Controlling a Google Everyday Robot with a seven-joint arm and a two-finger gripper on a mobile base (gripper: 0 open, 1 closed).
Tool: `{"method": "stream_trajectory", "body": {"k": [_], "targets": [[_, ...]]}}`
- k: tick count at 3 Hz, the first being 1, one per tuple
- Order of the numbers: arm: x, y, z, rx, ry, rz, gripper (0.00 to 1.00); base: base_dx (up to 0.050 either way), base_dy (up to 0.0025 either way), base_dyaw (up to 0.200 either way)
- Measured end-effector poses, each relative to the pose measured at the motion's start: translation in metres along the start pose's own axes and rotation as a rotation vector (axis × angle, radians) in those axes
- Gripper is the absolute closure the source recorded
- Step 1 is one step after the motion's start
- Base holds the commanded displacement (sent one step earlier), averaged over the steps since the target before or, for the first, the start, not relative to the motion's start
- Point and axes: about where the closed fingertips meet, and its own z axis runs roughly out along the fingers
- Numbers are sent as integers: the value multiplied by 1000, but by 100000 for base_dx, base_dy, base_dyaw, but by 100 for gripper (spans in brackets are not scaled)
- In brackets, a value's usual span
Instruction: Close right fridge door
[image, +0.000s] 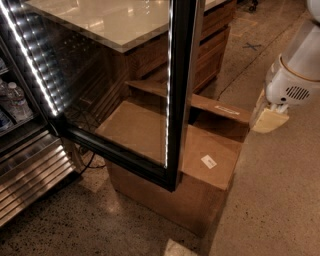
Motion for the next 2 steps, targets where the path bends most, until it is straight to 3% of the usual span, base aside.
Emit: {"method": "stream_trajectory", "body": {"k": [1,2], "targets": [[-3,-7,8,-13,8,7,100,0,0,0],[-4,-16,36,-69,21,20,100,0,0,0]]}}
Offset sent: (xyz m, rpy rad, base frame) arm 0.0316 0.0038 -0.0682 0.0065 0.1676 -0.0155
